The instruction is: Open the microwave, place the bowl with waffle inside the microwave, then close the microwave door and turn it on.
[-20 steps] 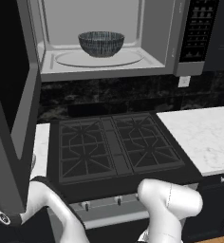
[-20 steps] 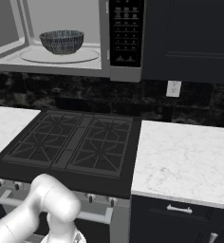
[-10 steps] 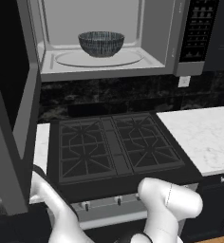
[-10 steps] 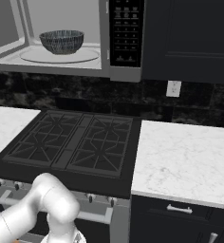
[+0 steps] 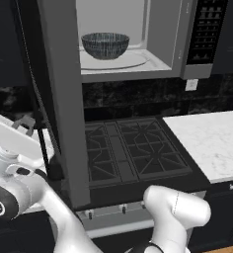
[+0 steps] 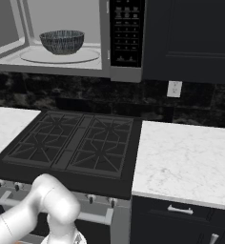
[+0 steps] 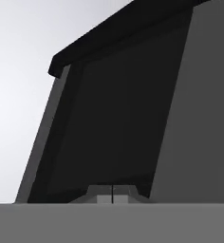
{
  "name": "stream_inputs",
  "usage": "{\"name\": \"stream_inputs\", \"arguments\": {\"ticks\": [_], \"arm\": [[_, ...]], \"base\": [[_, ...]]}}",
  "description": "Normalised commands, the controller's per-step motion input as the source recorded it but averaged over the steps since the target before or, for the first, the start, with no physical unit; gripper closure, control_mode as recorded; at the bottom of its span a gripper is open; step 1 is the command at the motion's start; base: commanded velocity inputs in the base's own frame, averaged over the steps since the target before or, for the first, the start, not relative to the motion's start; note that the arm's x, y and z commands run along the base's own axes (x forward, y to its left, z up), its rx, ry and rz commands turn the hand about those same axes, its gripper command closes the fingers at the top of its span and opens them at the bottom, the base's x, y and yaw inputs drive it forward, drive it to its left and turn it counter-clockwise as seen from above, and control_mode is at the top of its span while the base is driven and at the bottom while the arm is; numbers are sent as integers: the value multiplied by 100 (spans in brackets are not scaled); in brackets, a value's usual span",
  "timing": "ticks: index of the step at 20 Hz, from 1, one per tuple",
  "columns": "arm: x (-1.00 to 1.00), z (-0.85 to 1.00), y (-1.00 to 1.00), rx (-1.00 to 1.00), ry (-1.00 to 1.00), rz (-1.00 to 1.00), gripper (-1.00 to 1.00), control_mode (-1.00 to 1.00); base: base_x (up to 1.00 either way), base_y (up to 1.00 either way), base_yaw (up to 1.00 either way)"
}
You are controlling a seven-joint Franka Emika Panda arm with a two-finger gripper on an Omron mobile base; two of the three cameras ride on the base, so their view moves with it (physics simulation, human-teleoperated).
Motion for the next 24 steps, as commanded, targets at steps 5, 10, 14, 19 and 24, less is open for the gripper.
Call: {"name": "stream_inputs", "arguments": {"ticks": [5, 10, 14, 19, 24], "arm": [[-36, 53, -100, 35, 17, 18, 100, -100], [-27, 52, -100, 38, 24, 17, 100, -100], [-19, 45, -100, 37, 26, 16, 100, -100], [4, 14, -100, 32, 28, 15, 100, -100], [56, 1, -100, 24, 24, 18, 100, -100]], "base": [[0, 0, 0], [0, 0, 0], [0, 0, 0], [0, 0, 0], [0, 0, 0]]}}
